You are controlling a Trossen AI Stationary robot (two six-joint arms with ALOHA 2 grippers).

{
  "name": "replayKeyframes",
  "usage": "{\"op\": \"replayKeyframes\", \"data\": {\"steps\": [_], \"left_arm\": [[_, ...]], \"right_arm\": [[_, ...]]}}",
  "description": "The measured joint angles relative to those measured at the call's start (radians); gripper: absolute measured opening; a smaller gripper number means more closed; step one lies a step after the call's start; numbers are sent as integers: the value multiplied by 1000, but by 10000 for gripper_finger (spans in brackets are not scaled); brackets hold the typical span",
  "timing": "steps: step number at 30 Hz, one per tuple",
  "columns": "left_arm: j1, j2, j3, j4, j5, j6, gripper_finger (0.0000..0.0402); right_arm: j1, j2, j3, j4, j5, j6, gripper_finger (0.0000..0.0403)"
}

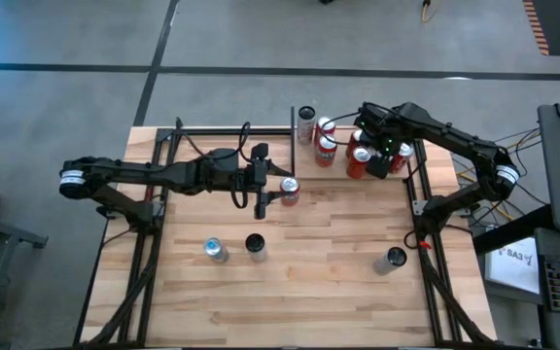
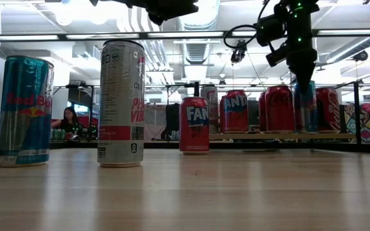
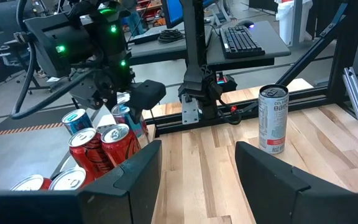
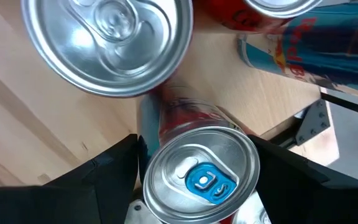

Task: Place canned beverage on shelf
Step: Put the right blue soda can on the shelf aligned with the other blue soda can

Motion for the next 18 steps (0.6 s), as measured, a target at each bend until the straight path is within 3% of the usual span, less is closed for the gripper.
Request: {"op": "replayKeyframes", "data": {"steps": [18], "left_arm": [[0,0,0,0,0,0,190]], "right_arm": [[0,0,61,-9,10,0,273]]}}
